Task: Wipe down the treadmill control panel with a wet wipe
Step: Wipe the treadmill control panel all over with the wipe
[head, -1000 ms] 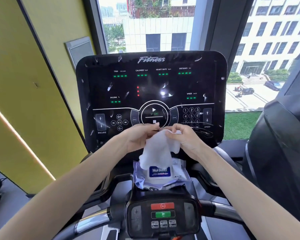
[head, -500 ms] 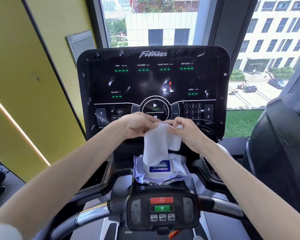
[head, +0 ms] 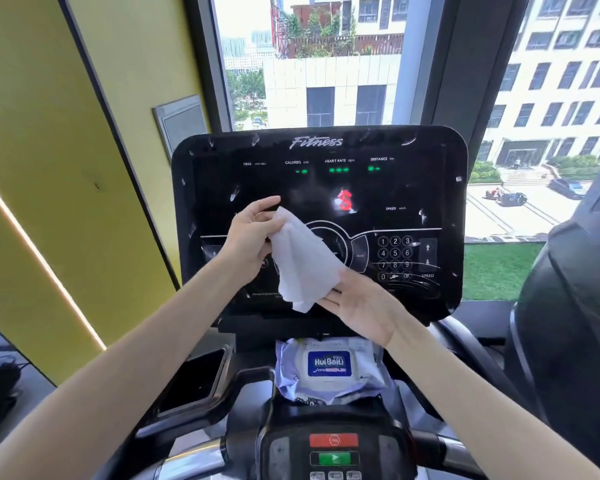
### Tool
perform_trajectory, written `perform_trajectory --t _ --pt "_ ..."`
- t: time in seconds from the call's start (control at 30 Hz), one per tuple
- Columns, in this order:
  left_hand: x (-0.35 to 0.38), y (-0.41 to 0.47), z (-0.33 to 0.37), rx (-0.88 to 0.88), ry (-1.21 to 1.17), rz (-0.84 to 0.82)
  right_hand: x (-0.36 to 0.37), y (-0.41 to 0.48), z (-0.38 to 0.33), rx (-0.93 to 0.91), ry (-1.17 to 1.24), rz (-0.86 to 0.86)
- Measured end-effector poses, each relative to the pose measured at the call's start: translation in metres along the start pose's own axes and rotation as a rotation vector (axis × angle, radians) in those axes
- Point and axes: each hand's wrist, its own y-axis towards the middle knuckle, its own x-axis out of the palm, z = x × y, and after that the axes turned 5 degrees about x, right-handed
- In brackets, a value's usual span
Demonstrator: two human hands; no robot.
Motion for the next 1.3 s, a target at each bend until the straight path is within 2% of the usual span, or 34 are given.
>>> perform_trajectory --t 0.13,0.23,0.33,0.4,0.57,0.67,0.8,1.0,1.17,1.23,1.3 --pt "-0.013 -0.002 0.009 -0.046 0.101 -0.076 0.018 0.006 -0.020 -0.124 -0.447 0.459" --pt "-0.020 -0.004 0.013 -0.031 0.313 -0.097 0.023 0.008 -0.040 -0.232 -0.524 0.612" --pt "-0.020 -0.005 0.016 0.053 0.486 -0.068 0.026 0.009 -0.058 -0.294 -0.649 0.595" --pt "-0.021 -0.004 0.017 0.120 0.494 -0.080 0.027 0.009 -0.067 -0.322 -0.765 0.563" --pt "-0.021 -0.001 0.019 0.305 0.664 -0.071 0.029 0.007 -0.082 -0.300 -0.778 0.582" --pt "-0.022 0.002 0.024 0.274 0.693 -0.105 0.027 0.011 -0.085 -0.297 -0.842 0.599" --pt "-0.028 0.003 0.030 0.082 0.610 -0.273 0.025 0.014 -0.087 -0.324 -0.872 0.600" --pt "-0.032 0.006 0.027 0.219 0.771 -0.257 0.025 0.015 -0.086 -0.404 -0.999 0.591" --pt "-0.037 0.009 0.026 0.229 0.858 -0.286 0.027 0.013 -0.082 -0.517 -1.159 0.624" --pt "-0.040 0.010 0.030 0.205 0.919 -0.313 0.030 0.011 -0.083 -0.525 -1.144 0.551" --pt "-0.041 0.011 0.035 0.140 1.010 -0.354 0.035 0.009 -0.084 -0.432 -1.084 0.420"
